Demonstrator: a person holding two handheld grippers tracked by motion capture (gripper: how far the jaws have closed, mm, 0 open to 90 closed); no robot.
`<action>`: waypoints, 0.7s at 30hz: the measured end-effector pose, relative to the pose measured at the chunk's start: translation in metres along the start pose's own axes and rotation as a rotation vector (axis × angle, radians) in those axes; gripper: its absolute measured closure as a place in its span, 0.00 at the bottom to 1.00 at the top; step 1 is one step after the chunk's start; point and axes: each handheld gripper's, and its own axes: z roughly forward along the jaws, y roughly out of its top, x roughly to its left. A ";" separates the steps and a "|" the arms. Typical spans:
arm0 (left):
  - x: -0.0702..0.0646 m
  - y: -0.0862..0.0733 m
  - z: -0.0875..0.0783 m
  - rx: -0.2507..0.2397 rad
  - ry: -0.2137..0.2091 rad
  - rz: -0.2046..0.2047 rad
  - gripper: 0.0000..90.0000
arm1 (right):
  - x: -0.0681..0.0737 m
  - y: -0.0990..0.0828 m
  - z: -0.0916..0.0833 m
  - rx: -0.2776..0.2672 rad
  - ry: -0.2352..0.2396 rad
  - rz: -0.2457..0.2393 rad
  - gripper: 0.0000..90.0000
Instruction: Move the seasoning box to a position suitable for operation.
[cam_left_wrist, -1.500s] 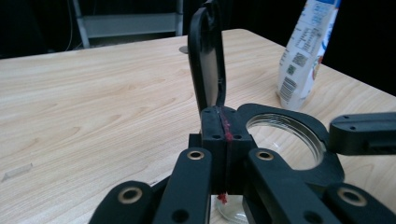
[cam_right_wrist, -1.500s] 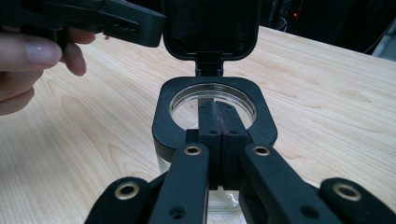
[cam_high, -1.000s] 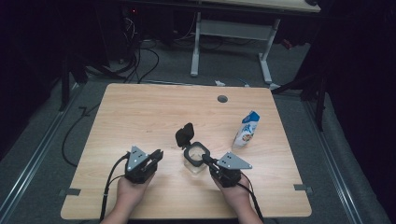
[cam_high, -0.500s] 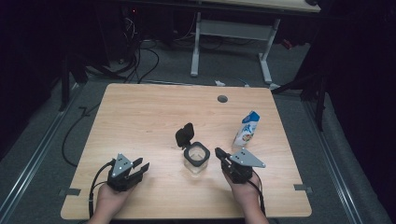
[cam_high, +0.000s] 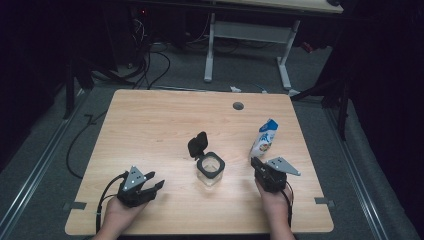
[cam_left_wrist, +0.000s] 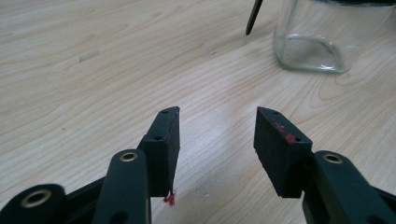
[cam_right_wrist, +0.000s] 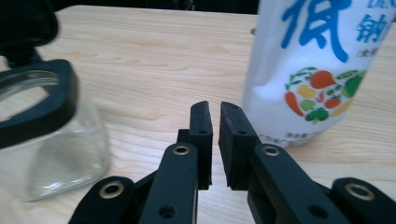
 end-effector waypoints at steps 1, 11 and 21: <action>0.000 -0.001 0.000 -0.003 0.003 -0.004 0.54 | -0.001 -0.001 0.001 0.001 -0.005 0.001 0.92; 0.000 -0.004 0.000 -0.010 0.032 -0.018 0.53 | -0.013 0.006 0.021 0.028 -0.044 0.000 0.82; 0.002 -0.004 -0.005 -0.044 0.020 -0.020 0.53 | -0.006 0.020 0.030 0.037 -0.115 0.011 0.72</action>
